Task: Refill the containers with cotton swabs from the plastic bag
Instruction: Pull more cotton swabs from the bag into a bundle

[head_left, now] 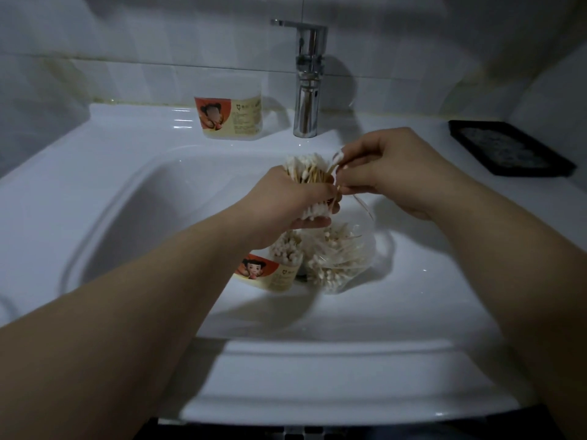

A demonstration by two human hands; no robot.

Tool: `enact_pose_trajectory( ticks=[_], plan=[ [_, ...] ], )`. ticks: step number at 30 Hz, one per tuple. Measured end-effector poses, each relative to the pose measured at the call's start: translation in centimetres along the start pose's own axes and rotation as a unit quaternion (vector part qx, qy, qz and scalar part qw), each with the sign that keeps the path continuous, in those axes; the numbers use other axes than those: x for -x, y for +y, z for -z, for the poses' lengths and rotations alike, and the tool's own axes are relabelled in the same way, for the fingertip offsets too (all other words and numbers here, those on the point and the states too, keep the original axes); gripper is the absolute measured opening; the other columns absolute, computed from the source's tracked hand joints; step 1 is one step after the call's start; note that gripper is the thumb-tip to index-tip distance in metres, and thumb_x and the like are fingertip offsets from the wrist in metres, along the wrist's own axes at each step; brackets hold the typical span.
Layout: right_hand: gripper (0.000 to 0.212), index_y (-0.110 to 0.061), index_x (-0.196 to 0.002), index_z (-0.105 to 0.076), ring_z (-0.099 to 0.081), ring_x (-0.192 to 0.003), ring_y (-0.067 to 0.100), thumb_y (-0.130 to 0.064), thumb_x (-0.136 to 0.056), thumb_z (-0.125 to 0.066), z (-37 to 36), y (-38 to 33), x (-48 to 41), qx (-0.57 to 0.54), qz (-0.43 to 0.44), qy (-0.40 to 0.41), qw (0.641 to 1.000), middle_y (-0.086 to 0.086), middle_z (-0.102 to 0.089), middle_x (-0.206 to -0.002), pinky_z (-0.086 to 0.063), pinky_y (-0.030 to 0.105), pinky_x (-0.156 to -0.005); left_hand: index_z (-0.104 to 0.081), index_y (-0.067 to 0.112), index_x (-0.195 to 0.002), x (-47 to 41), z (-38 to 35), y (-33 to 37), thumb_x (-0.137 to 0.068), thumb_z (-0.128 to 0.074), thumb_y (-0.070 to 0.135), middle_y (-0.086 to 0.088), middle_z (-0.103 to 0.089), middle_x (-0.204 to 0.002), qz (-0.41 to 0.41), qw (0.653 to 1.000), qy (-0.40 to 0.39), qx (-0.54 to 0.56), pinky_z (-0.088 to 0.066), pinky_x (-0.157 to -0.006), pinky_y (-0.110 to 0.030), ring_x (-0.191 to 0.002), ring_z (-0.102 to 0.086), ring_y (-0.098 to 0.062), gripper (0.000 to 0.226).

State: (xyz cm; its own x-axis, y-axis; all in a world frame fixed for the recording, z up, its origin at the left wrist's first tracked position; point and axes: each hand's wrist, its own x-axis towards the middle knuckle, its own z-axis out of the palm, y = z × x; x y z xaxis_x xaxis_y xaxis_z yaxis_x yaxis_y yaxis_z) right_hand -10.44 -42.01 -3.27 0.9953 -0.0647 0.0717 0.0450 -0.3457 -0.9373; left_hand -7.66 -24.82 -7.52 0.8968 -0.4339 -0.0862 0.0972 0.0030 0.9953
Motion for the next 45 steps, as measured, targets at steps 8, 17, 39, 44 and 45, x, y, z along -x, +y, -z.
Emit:
enact_pose_trajectory(
  ticks=[8,17,39,44,45],
  plan=[
    [0.024,-0.007,-0.099,-0.073,-0.077,-0.073,0.023,0.01,-0.083,-0.074,-0.2,0.2,-0.3,-0.006,0.006,0.04,0.999,0.012,-0.073,-0.085,-0.062,0.026,-0.073,-0.071,0.012,-0.106,0.0,0.1,0.2,-0.087,-0.077,0.007,-0.004,-0.072,-0.085,0.03,0.999,-0.012,0.006,-0.061,-0.075,-0.032,-0.078,-0.071,-0.014,0.021],
    [0.029,-0.01,-0.109,-0.071,-0.078,-0.074,0.023,-0.008,-0.083,-0.083,0.2,0.1,-0.1,0.044,0.031,0.048,0.997,0.012,-0.077,-0.085,-0.063,0.03,-0.077,-0.071,0.007,-0.109,-0.1,0.3,0.3,-0.085,-0.074,0.004,-0.01,-0.069,-0.088,0.066,0.997,0.026,0.02,-0.061,-0.069,-0.031,-0.08,-0.066,-0.018,0.024],
    [0.003,-0.018,-0.086,-0.078,-0.076,-0.079,0.007,-0.018,-0.088,-0.079,-0.3,0.6,-0.4,0.036,0.061,0.087,0.994,-0.002,-0.078,-0.081,-0.058,0.024,-0.058,-0.067,0.011,-0.116,0.0,0.4,0.6,-0.096,-0.065,0.016,-0.006,-0.077,-0.102,0.085,0.988,-0.053,0.117,-0.061,-0.076,-0.031,-0.092,-0.075,-0.016,0.02],
    [0.001,-0.023,-0.089,-0.08,-0.075,-0.084,0.002,-0.023,-0.089,-0.079,-0.4,0.5,-0.4,0.084,0.067,0.062,0.992,-0.008,-0.078,-0.084,-0.063,0.028,-0.066,-0.068,0.014,-0.102,-0.1,0.5,0.4,-0.091,-0.072,0.011,-0.001,-0.07,-0.082,0.096,0.989,-0.053,0.095,-0.059,-0.069,-0.029,-0.073,-0.068,-0.011,0.012],
    [0.005,-0.023,-0.094,-0.08,-0.075,-0.086,0.003,-0.024,-0.089,-0.078,-0.3,0.5,-0.4,0.099,0.069,0.055,0.991,-0.007,-0.078,-0.086,-0.064,0.03,-0.069,-0.067,0.014,-0.103,-0.1,0.5,0.4,-0.09,-0.072,0.01,-0.001,-0.068,-0.079,0.097,0.989,-0.055,0.093,-0.058,-0.068,-0.028,-0.071,-0.066,-0.011,0.014]
  ],
)
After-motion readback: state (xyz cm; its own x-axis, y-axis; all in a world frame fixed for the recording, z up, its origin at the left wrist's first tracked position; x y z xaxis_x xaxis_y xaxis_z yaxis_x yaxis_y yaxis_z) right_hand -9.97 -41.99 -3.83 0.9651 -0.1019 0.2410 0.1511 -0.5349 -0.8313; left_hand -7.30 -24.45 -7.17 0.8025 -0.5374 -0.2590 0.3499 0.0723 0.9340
